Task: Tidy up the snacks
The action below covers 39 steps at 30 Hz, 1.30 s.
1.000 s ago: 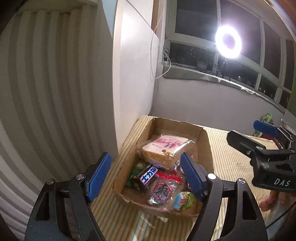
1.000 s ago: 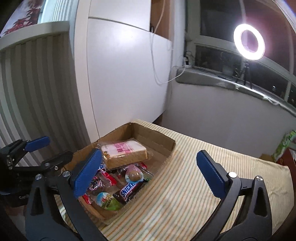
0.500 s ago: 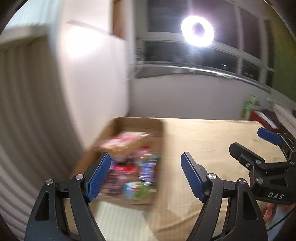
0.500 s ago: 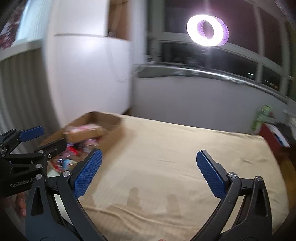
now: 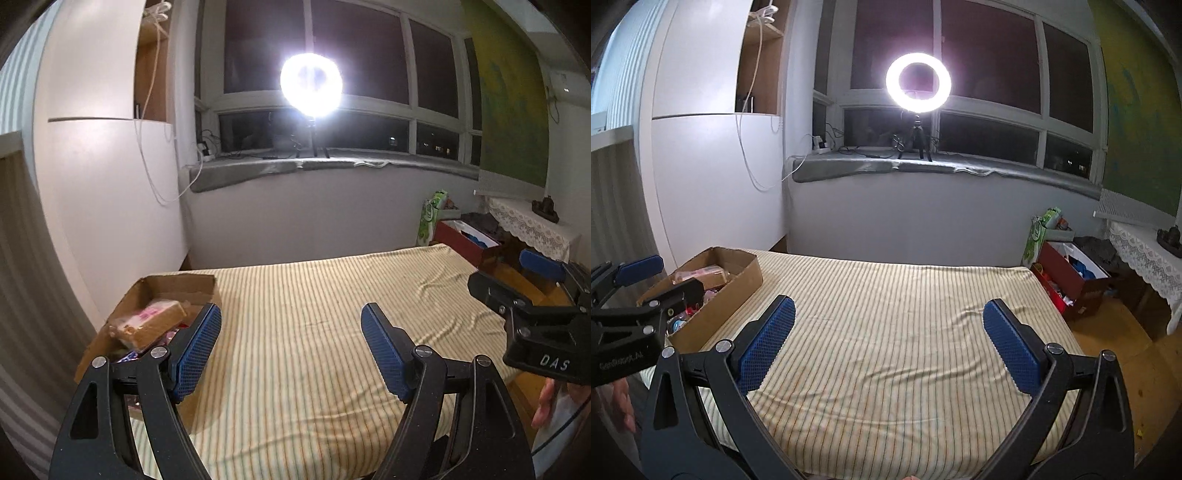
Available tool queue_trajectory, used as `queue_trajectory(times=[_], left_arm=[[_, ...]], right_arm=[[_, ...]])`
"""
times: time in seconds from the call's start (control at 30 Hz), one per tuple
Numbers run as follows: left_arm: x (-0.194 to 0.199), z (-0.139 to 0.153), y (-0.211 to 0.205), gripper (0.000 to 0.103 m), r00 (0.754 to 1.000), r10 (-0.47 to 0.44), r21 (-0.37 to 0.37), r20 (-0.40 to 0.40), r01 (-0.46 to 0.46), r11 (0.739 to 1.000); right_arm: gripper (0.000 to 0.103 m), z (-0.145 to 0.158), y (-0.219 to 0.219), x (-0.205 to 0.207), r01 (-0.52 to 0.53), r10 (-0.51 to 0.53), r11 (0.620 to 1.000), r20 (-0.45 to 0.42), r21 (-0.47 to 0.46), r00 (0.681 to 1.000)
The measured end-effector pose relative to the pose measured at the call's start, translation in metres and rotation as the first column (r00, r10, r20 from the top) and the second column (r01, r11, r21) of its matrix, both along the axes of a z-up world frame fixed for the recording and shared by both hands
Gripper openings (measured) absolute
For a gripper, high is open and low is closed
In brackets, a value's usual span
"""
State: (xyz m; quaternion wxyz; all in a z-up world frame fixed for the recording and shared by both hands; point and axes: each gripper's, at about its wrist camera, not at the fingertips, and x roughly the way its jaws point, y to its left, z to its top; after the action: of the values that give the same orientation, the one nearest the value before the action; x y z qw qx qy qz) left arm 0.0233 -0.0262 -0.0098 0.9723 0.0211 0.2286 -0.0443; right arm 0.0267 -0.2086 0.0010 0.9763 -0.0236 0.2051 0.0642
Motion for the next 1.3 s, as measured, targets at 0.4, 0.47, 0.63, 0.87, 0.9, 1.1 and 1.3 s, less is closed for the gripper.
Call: queue_trajectory(times=[0.4,0.47,0.63,0.87,0.9,1.1,1.3], left_arm=[[-0.004,0.010,0.002,0.078,1.000,0.015,-0.013,0.015,-0.015,1.000],[-0.004,0.011,0.004,0.078,1.000,0.017,-0.014,0.015,-0.016,1.000],[-0.004,0.011,0.008,0.078,1.000,0.021,-0.018,0.018,-0.020,1.000],[-0.007,0.013,0.010,0.078,0.999,0.026,-0.022,0.021,-0.025,0.999],[-0.008,0.013,0.010,0.078,0.999,0.025,-0.023,0.023,-0.024,0.999],[-0.011,0.016,0.011,0.078,0.999,0.023,-0.025,0.030,-0.022,0.999],[-0.015,0.018,0.012,0.078,0.999,0.022,-0.027,0.038,-0.021,0.999]], right_arm=[[0.103,0.015,0.006,-0.006,0.001,-0.001,1.000,0.031,-0.006,1.000],[0.103,0.015,0.007,-0.006,0.001,-0.001,1.000,0.035,-0.004,0.999],[0.103,0.013,0.010,-0.006,-0.002,0.002,1.000,0.029,-0.003,1.000],[0.103,0.014,0.010,-0.008,0.000,0.000,1.000,0.032,-0.003,0.999],[0.103,0.015,0.011,-0.009,0.002,-0.002,1.000,0.033,-0.003,0.999],[0.103,0.019,0.012,-0.014,0.011,-0.011,1.000,0.044,-0.001,0.999],[0.103,0.020,0.012,-0.015,0.010,-0.010,1.000,0.046,0.000,0.999]])
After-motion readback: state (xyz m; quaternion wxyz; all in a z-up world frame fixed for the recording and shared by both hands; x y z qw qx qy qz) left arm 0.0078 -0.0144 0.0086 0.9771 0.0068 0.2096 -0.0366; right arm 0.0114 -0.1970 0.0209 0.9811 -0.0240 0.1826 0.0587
